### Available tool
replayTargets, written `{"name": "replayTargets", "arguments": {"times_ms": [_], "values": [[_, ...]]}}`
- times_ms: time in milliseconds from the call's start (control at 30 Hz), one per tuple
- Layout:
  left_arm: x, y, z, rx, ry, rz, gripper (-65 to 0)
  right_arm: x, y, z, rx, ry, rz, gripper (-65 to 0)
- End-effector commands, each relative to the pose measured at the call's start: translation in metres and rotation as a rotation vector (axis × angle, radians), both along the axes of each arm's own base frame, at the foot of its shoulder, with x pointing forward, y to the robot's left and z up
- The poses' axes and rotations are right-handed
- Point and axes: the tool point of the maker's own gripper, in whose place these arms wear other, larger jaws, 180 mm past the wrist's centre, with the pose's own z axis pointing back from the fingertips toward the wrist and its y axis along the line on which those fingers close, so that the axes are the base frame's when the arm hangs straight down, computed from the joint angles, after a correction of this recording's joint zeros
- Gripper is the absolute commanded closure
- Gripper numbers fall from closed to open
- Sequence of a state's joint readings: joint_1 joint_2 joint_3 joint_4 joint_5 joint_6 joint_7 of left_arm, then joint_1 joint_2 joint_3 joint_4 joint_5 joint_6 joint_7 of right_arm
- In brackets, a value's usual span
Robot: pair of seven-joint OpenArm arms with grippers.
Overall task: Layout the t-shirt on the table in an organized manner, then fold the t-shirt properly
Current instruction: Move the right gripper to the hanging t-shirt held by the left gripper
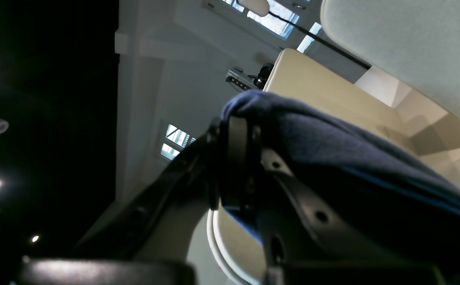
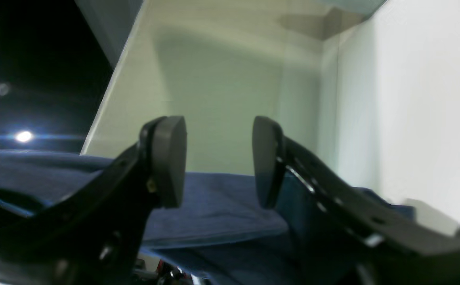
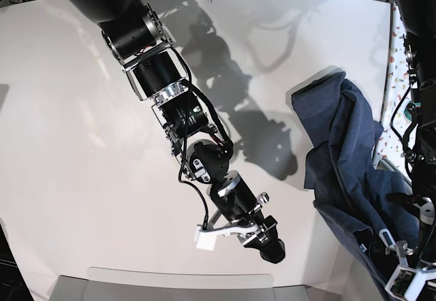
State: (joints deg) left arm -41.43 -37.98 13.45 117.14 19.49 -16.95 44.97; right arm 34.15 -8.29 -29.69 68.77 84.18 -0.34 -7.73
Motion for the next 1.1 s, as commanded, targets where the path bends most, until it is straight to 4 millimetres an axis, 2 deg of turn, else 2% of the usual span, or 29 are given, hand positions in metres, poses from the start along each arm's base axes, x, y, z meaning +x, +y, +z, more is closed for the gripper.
{"name": "replayTargets", "arguments": {"times_ms": [0, 100, 267, 400, 500, 600, 700, 967, 1067], "values": [[-0.008, 0.004, 0.021, 0.008, -0.069, 0.013, 0.0, -0.002, 0.007, 0.034, -0.059, -0.126, 0.004, -26.4], [-0.008, 0.003, 0.021, 0.007, -0.069, 0.012, 0.0, -0.006, 0.012, 0.029, -0.381, -0.257, -0.016, -26.4], [-0.007, 0.003, 0.021, 0.008, -0.068, 0.011, 0.0, -0.017, 0.016, 0.038, -0.818, -0.491, -0.078, -26.4], [-0.007, 0.003, 0.021, 0.008, -0.068, 0.011, 0.0, -0.043, 0.040, 0.049, -1.159, -0.766, -0.152, -26.4], [-0.007, 0.003, 0.021, 0.008, -0.068, 0.011, 0.0, -0.068, 0.065, 0.049, -1.340, -0.965, -0.185, -26.4], [-0.007, 0.003, 0.021, 0.008, -0.068, 0.011, 0.0, -0.088, 0.085, 0.038, -1.415, -1.070, -0.161, -26.5], [-0.007, 0.003, 0.021, 0.008, -0.068, 0.011, 0.0, -0.095, 0.090, 0.028, -1.399, -1.056, -0.125, -26.5], [-0.007, 0.003, 0.021, 0.008, -0.068, 0.011, 0.0, -0.089, 0.089, 0.022, -1.416, -1.047, -0.117, -26.5], [-0.007, 0.003, 0.021, 0.006, -0.067, 0.011, 0.0, -0.084, 0.092, 0.029, -1.397, -1.096, -0.144, -26.5]]}}
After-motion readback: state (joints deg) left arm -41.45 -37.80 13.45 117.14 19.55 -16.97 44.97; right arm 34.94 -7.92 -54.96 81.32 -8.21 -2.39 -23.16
